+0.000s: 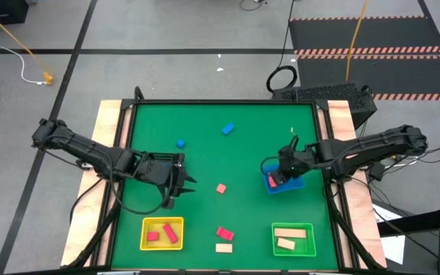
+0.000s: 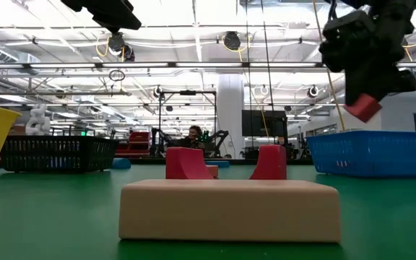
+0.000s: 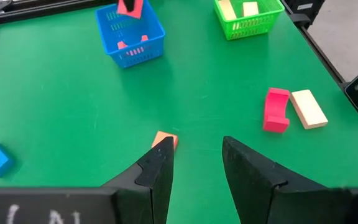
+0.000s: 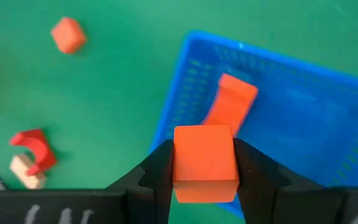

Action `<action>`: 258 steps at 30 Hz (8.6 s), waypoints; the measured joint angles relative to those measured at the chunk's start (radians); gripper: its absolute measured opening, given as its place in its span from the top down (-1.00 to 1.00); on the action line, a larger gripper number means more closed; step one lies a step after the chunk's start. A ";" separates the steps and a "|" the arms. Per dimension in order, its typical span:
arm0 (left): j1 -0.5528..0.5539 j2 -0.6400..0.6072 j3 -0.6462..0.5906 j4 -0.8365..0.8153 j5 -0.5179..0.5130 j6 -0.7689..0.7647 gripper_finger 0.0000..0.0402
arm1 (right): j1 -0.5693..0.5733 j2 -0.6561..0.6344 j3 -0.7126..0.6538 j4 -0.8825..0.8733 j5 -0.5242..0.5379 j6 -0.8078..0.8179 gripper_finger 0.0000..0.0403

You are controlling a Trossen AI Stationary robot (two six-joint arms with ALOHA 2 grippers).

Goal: Sort & place blocks by color
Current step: Put the top orange block into the blue bin, then put the left blue block into the black bin, then put the orange block into the blue bin

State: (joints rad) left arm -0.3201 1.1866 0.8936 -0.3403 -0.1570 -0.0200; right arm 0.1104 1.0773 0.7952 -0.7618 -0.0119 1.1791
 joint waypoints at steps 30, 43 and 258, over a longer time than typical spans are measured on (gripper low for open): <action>0.442 0.034 -0.001 -0.285 -0.178 -0.252 0.30 | 0.009 0.000 0.000 -0.075 0.007 0.062 -0.28; 0.758 0.306 0.000 -0.346 -0.075 -0.304 0.30 | 0.007 0.000 0.000 -0.073 0.041 0.007 -0.28; 0.242 0.093 -0.086 -0.139 -0.227 -0.727 -0.11 | -0.065 0.000 -0.001 0.570 0.062 -0.302 -0.28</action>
State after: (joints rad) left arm -0.0778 1.2800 0.8074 -0.4794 -0.3841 -0.7472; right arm 0.0457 1.0775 0.7944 -0.1917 0.0505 0.8772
